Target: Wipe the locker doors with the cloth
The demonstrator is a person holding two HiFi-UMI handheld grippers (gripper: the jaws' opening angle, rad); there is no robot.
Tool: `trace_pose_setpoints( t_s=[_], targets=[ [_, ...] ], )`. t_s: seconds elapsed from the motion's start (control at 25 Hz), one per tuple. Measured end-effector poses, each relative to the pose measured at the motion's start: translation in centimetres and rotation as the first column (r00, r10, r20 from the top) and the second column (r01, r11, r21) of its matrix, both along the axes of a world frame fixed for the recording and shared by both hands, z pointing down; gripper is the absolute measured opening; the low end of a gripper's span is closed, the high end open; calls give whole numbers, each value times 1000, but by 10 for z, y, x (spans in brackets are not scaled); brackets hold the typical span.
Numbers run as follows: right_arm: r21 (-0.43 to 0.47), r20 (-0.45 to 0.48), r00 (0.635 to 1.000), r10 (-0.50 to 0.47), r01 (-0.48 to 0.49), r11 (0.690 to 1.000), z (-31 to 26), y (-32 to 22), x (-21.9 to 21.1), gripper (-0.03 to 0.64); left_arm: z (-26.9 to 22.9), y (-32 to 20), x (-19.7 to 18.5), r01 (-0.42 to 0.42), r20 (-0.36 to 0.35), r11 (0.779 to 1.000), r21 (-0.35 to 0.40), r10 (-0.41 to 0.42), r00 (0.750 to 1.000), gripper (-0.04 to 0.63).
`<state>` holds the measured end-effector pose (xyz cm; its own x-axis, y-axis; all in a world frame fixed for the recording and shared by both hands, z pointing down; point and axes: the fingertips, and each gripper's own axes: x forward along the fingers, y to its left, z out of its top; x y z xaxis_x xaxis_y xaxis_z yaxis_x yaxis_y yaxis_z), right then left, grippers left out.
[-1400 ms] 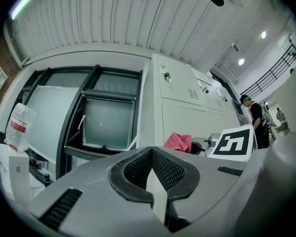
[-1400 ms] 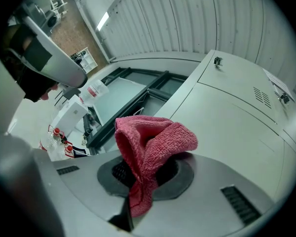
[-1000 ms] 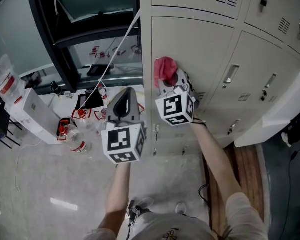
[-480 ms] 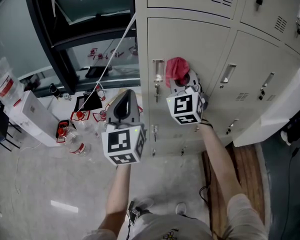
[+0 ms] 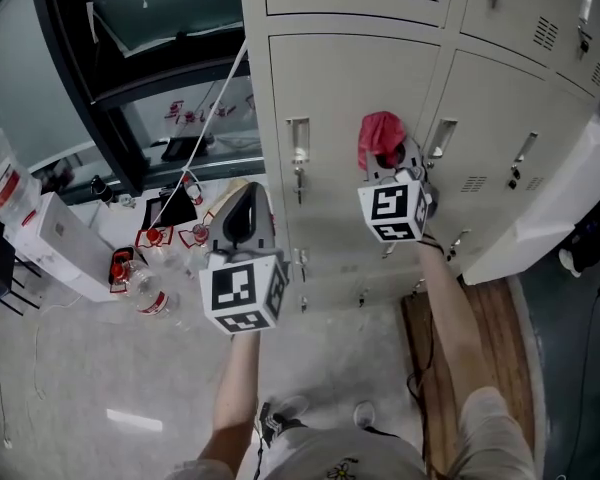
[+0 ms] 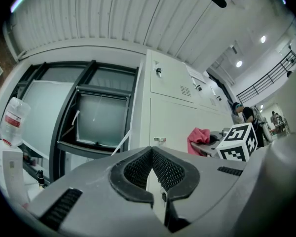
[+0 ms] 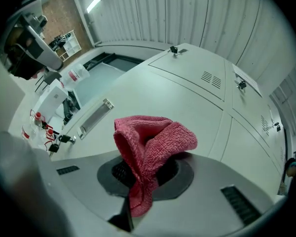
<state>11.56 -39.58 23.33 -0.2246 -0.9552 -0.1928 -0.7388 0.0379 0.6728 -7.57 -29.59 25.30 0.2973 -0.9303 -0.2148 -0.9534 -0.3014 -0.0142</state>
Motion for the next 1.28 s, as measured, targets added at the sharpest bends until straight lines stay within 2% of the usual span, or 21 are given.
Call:
trace_pose_setpoints(
  t_s=[0.56,0.88,1.08,1.28],
  targets=[
    [-24,6,981,192,-192,981,8,-3,95,31,9,-2,24,-46,28,999,-25,47,998,17],
    [-27,18,971,239,-239,971,8,-5,120,31,10,-3,24,-45,28,999,-25,46,999,17],
    [-28,31,972,235,-234,972,7,2,114,31,15,-3,23,-43,33,999,-31,44,998,15],
    [12,65,993,94,-95,995,10,41,54,31,16,1,19,-42,8,999,-33,43,999,17]
  ],
)
